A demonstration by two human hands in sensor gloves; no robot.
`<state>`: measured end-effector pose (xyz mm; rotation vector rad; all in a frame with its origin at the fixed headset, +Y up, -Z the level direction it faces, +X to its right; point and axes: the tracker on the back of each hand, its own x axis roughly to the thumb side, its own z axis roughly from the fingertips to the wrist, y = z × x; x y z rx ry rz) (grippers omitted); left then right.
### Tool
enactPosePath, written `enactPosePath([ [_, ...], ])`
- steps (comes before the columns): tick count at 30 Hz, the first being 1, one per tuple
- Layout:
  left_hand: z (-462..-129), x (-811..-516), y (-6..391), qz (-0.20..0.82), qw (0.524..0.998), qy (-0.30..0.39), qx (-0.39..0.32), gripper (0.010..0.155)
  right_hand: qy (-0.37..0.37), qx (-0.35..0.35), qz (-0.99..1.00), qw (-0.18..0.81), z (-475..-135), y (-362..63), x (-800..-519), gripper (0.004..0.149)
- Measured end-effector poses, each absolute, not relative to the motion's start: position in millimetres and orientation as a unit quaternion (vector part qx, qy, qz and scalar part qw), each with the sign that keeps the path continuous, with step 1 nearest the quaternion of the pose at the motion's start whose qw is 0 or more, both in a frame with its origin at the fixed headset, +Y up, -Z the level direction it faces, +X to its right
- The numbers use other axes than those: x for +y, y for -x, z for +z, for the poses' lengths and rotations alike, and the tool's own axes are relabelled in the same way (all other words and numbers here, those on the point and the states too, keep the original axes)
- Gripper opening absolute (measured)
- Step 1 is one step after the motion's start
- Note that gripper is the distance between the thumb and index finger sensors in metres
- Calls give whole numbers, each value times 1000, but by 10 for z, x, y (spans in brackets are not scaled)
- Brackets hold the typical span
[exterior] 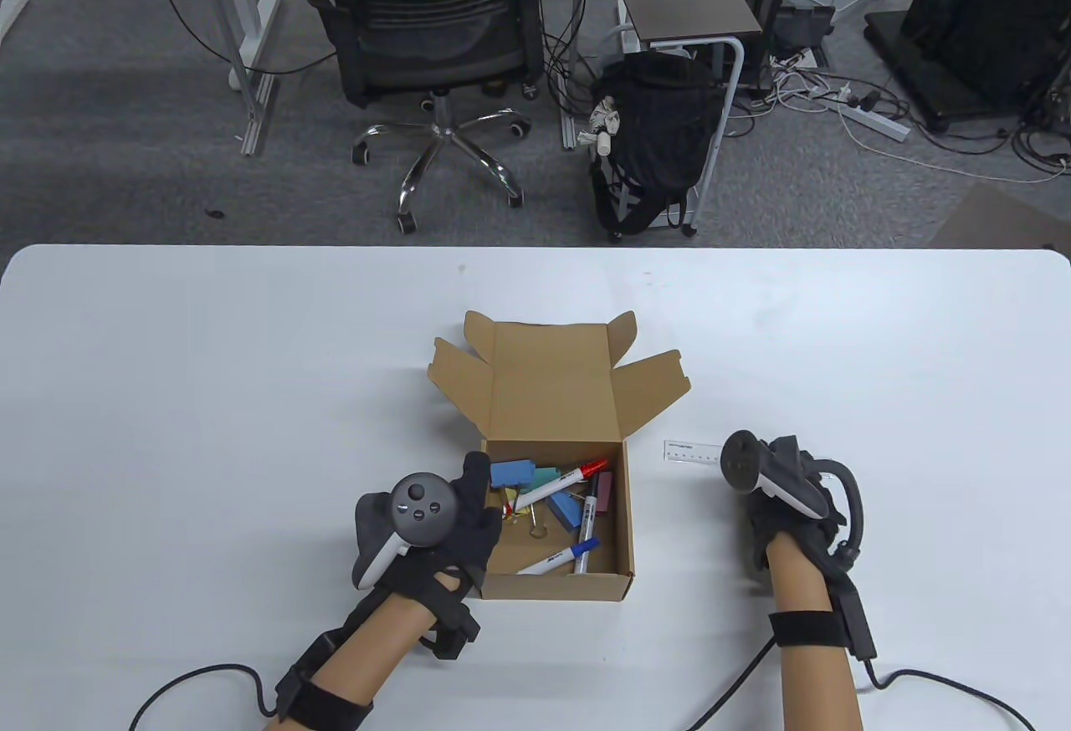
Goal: Open four flaps of mailer box and unpack office supplies
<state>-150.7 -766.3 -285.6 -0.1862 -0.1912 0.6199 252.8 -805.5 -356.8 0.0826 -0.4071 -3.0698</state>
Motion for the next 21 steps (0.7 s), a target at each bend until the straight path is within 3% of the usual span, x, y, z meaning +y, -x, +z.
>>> enactPosePath([
  [10,-2859,-7668,1509,305,943,92,-94,72,-35,-118,-992,-32,-3542,-2631,-8043,58],
  [14,-2860,-7669,1510,305,943,92,-95,72,-22,-78,-995,-54,-3513,-2587,-7778,61],
  [18,-2861,-7671,1512,307,943,92,-95,72,93,1,-969,-230,-3497,-2331,-7367,59],
  [21,-2858,-7676,1513,312,941,94,-92,72,163,34,-942,-291,-3414,-2012,-7101,57],
])
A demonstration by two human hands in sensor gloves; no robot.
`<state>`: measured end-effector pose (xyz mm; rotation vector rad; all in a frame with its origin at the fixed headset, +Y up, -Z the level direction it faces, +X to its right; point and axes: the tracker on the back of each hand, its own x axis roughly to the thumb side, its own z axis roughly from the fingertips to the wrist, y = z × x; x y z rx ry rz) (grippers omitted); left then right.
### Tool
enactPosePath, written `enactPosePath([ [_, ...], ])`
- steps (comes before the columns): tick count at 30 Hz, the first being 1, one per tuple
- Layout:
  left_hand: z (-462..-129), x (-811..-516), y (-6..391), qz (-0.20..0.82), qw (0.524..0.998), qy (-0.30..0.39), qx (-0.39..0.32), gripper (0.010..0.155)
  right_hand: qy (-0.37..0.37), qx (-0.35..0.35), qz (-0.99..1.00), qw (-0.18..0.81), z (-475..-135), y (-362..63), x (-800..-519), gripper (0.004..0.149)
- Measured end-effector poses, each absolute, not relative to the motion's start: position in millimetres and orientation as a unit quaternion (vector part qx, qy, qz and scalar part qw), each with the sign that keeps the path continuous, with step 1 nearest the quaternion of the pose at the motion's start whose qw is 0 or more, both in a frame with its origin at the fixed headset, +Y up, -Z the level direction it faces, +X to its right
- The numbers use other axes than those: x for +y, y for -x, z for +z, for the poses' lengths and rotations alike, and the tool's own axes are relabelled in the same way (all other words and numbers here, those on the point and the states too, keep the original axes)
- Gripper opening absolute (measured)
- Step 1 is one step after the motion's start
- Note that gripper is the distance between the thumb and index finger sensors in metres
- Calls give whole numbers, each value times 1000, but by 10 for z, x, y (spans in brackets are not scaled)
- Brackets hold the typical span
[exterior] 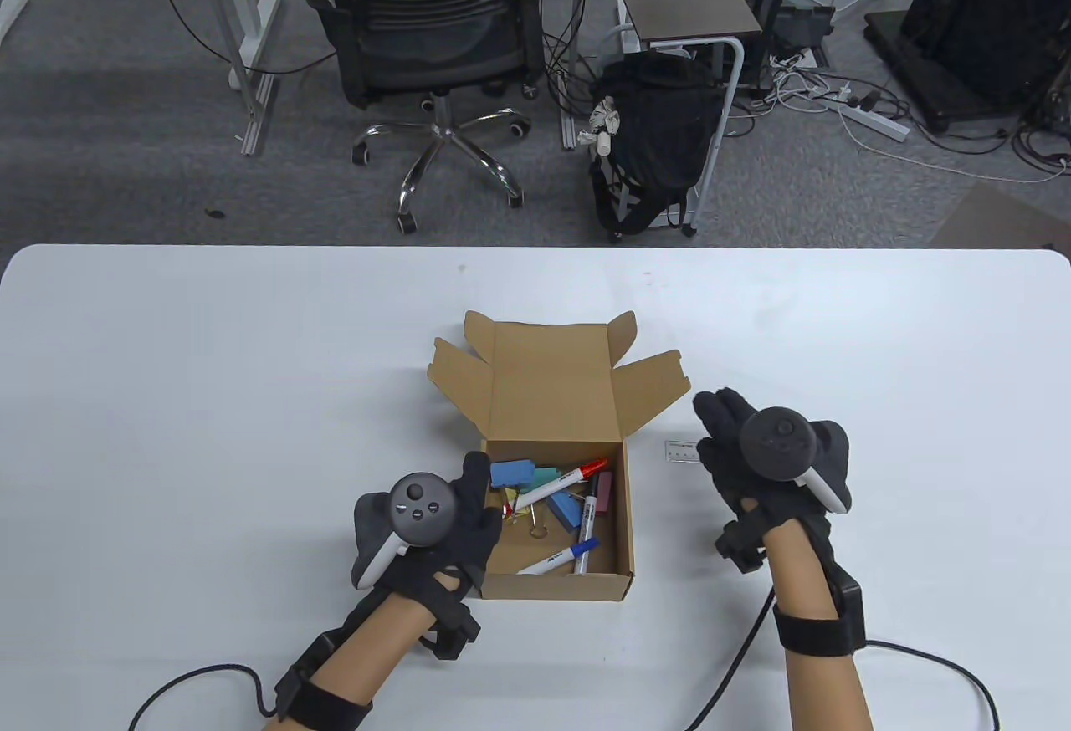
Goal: Open four flaps of mailer box and unpack office supplies
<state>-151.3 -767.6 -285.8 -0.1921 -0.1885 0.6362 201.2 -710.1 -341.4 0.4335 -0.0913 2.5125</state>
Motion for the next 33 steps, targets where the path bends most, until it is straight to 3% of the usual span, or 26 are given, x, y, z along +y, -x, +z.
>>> enactPosePath([
  [6,-2856,-7681,1513,315,940,94,-91,72,-302,-38,924,232,-3152,-1292,-6697,55],
  [9,-2855,-7685,1516,319,939,94,-91,72,-355,-20,920,168,-3059,-920,-6653,55],
  [13,-2855,-7683,1517,319,939,95,-91,72,-377,73,923,26,-3044,-431,-6846,56],
  [17,-2854,-7684,1519,319,939,95,-90,72,-363,163,907,-140,-3123,-83,-7216,62],
  [19,-2855,-7683,1520,319,938,97,-91,72,-316,191,906,-208,-3185,-66,-7346,67],
  [21,-2855,-7683,1522,320,938,97,-92,72,-318,216,891,-243,-3209,-41,-7465,74],
  [24,-2854,-7683,1517,319,938,97,-91,73,-319,246,864,-303,-3230,5,-7617,70],
  [29,-2858,-7686,1517,319,938,98,-90,72,-321,310,854,-267,-3328,-72,-7716,69],
  [33,-2861,-7688,1519,319,938,99,-91,72,-321,314,852,-268,-3316,-109,-7722,49],
])
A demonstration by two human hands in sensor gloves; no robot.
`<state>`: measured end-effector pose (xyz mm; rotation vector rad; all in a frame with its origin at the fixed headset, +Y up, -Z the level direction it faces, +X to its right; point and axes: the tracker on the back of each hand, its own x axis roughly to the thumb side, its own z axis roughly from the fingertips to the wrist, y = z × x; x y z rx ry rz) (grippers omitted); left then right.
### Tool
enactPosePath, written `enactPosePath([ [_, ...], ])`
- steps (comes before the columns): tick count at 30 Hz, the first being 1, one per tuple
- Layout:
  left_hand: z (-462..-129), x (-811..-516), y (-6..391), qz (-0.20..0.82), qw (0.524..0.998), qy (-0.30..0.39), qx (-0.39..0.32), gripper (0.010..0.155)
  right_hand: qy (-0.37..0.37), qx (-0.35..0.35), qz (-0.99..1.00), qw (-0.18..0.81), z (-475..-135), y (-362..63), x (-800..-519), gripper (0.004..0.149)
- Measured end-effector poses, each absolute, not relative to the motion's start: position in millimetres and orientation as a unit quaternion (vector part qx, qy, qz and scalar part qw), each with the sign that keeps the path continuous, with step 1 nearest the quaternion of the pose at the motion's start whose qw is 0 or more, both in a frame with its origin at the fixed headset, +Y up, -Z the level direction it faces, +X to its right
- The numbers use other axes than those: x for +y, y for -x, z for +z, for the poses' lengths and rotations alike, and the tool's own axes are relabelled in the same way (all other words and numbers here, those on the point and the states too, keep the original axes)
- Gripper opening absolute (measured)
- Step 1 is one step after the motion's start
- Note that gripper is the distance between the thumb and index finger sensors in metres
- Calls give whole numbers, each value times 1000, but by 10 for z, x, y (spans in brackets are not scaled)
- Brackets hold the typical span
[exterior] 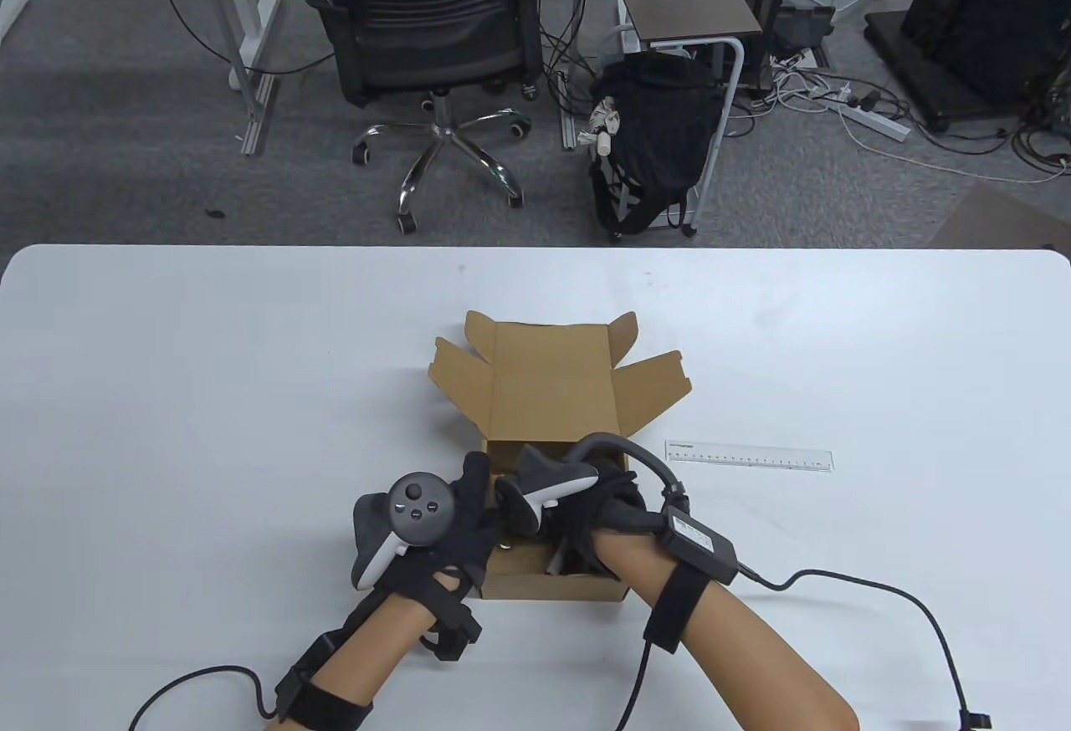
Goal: Open four flaps of mailer box and unpack office supplies
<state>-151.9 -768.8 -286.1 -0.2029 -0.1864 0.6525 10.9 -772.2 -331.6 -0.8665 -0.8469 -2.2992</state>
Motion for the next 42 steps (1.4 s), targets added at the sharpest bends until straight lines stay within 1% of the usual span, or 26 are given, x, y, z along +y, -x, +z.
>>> enactPosePath([
  [2,-2860,-7688,1518,321,937,100,-91,72,336,-293,-857,261,-3290,-102,-7674,42],
  [3,-2861,-7688,1520,320,938,100,-92,72,352,-264,-867,234,-3265,-123,-7605,40],
  [5,-2861,-7689,1522,321,937,101,-92,72,372,-216,-883,189,-3228,-156,-7491,40],
  [6,-2860,-7688,1521,321,937,100,-92,72,368,-199,-894,161,-3210,-194,-7415,40],
  [8,-2860,-7687,1520,320,938,100,-91,72,371,-176,-907,96,-3164,-305,-7253,40],
  [10,-2861,-7688,1520,319,938,100,-91,72,386,-140,-912,7,-3090,-481,-7068,41],
  [13,-2861,-7689,1520,321,938,100,-91,72,380,-57,-914,-131,-2973,-880,-6798,41],
  [14,-2860,-7689,1519,320,938,99,-91,72,373,-42,-913,-160,-2948,-1012,-6738,41],
  [16,-2861,-7690,1520,320,938,99,-90,72,318,0,-915,-250,-2899,-1468,-6620,41],
  [18,-2861,-7691,1518,320,938,98,-89,72,261,20,-916,-305,-2898,-1827,-6615,42],
  [20,-2862,-7691,1518,319,938,99,-90,72,190,33,-918,-347,-2924,-2278,-6720,42],
  [22,-2862,-7694,1518,320,938,99,-90,72,95,40,-932,-347,-2931,-2706,-6942,44],
  [23,-2861,-7695,1518,320,938,99,-90,72,57,41,-940,-334,-2935,-2851,-7051,45],
  [25,-2861,-7694,1517,319,938,100,-90,72,-14,-7,-962,-274,-2942,-3132,-7276,53],
  [26,-2861,-7695,1519,318,938,100,-90,72,-62,-35,-967,-243,-2948,-3298,-7402,57],
  [28,-2858,-7704,1525,322,937,98,-91,72,-124,-73,-962,-232,-2957,-3484,-7564,58],
  [30,-2857,-7708,1525,327,935,100,-90,72,-159,-115,-953,-231,-2966,-3556,-7681,59],
  [31,-2856,-7708,1525,325,936,100,-91,72,-184,-144,-951,-204,-2973,-3574,-7734,60],
  [33,-2854,-7709,1525,325,936,98,-91,72,-214,-183,-947,-153,-2975,-3564,-7798,61],
  [36,-2853,-7710,1525,327,936,98,-91,72,-214,-215,-945,-124,-2991,-3515,-7871,63],
  [38,-2853,-7710,1525,326,936,97,-91,72,-220,-230,-943,-96,-2993,-3459,-7874,66],
  [40,-2854,-7710,1525,326,936,98,-91,72,-225,-248,-941,-56,-2997,-3393,-7871,74],
  [42,-2853,-7710,1525,327,936,97,-91,72,-224,-246,-943,-24,-3012,-3333,-7874,75],
])
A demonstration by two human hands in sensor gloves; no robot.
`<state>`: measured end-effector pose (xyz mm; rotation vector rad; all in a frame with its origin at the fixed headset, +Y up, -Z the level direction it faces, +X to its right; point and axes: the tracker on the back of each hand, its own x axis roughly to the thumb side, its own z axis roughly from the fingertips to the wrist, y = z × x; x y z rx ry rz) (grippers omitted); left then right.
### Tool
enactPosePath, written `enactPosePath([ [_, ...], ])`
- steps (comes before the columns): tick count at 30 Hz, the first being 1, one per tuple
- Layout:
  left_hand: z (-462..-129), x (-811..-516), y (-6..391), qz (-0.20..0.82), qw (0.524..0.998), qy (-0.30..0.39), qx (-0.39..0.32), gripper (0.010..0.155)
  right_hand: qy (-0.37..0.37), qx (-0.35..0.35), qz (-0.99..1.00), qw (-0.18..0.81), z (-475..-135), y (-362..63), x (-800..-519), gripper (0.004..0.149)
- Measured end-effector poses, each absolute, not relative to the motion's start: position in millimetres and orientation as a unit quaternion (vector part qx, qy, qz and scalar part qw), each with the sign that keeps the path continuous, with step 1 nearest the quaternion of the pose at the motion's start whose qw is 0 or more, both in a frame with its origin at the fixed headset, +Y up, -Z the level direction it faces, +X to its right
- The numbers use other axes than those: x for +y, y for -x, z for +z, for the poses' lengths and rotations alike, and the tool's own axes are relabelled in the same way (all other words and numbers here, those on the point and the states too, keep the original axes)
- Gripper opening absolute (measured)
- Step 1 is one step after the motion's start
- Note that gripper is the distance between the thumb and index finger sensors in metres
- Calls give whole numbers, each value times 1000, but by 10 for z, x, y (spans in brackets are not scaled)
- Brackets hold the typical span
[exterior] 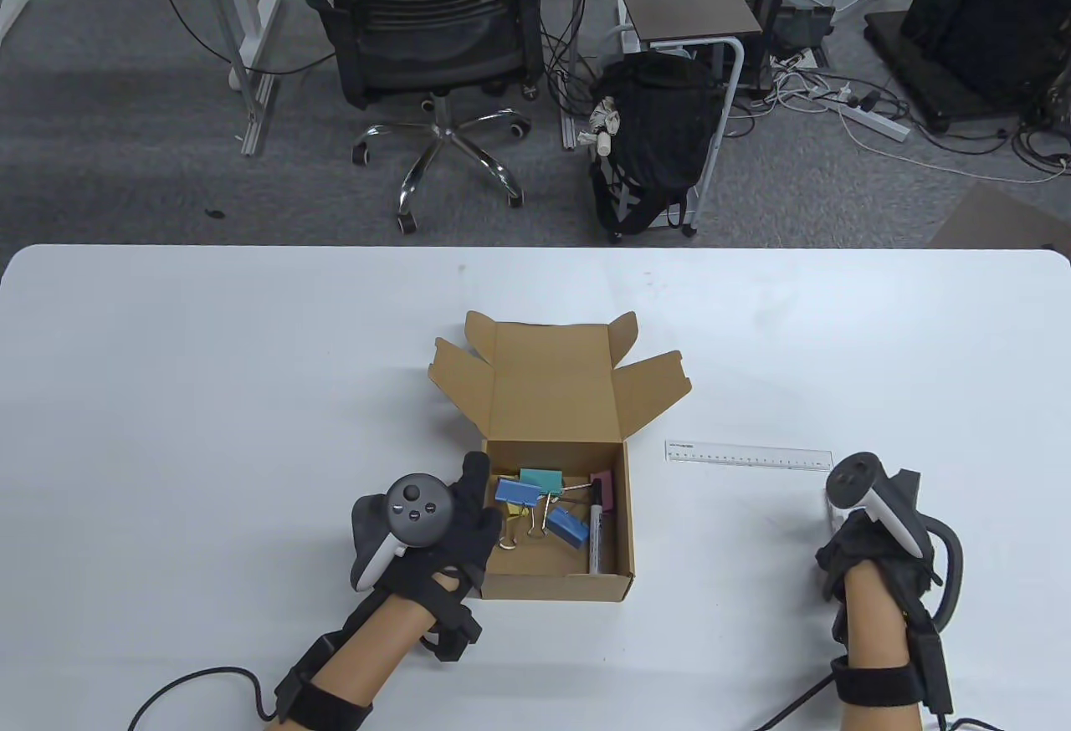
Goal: Open four flaps of mailer box and unpack office supplies
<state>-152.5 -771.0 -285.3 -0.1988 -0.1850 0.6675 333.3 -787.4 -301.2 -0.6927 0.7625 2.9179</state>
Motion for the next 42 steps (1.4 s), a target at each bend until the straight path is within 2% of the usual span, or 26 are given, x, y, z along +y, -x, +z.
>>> enactPosePath([
  [6,-2853,-7710,1524,326,936,97,-90,72,212,240,947,21,-3062,-3294,-7933,59],
  [12,-2852,-7711,1524,327,936,98,-91,72,194,246,950,16,-3079,-3227,-7935,57],
  [16,-2851,-7711,1524,327,936,97,-91,72,198,243,949,9,-3076,-3213,-7932,59],
  [21,-2851,-7710,1524,327,936,97,-91,72,182,204,962,-3,-3038,-3116,-7793,74],
  [25,-2851,-7711,1524,327,936,97,-91,72,97,122,987,-25,-2952,-2790,-7511,75],
  [30,-2850,-7711,1524,329,935,97,-90,72,-112,23,993,10,-2736,-2144,-7185,71],
  [34,-2851,-7710,1525,329,935,98,-91,72,-290,-67,953,59,-2548,-1532,-6955,56],
  [35,-2852,-7711,1525,330,934,99,-91,72,-321,-66,943,54,-2533,-1340,-6897,54],
  [38,-2853,-7708,1525,329,935,100,-91,72,-374,24,927,-19,-2608,-875,-6839,52],
  [42,-2854,-7709,1527,329,934,101,-92,72,-376,137,908,-127,-2811,-529,-7006,50],
])
